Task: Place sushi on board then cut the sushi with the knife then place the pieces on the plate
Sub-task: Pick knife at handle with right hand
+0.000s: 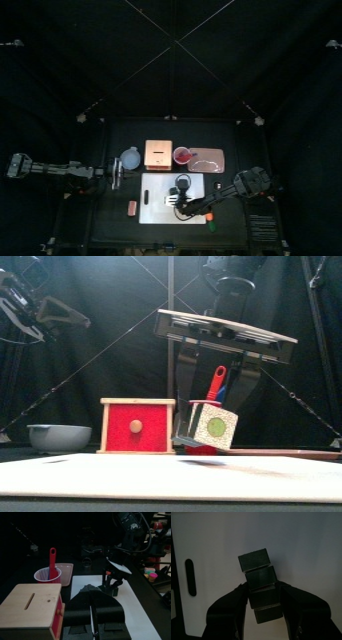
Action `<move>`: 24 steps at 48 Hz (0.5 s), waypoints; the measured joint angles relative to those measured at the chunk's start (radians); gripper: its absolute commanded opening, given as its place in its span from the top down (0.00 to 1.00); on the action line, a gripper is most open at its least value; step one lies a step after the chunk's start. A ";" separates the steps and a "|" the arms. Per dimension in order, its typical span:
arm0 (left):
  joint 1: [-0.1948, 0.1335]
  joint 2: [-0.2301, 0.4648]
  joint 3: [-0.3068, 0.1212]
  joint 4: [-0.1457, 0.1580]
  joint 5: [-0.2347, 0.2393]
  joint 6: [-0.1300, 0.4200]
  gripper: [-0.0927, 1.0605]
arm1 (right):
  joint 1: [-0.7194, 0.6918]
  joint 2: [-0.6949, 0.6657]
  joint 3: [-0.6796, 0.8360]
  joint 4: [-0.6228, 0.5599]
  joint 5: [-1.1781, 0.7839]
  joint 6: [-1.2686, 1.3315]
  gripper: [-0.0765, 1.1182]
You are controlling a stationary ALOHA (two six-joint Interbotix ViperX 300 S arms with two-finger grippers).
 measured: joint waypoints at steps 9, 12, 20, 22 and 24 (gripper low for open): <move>0.003 0.000 0.002 0.000 0.008 0.000 0.94 | -0.005 0.014 -0.009 0.005 0.009 0.000 0.31; 0.003 0.000 0.002 0.002 0.012 0.000 0.94 | -0.005 0.017 -0.014 0.005 0.009 -0.002 0.27; 0.003 0.000 0.000 0.002 0.018 0.000 0.94 | -0.006 0.031 -0.026 0.005 0.008 0.000 0.18; 0.003 0.000 0.002 0.002 0.018 0.000 0.94 | -0.006 0.034 -0.029 0.005 0.009 0.000 0.17; 0.003 0.002 0.002 0.002 0.020 0.000 0.94 | -0.006 0.038 -0.032 0.005 0.009 0.000 0.16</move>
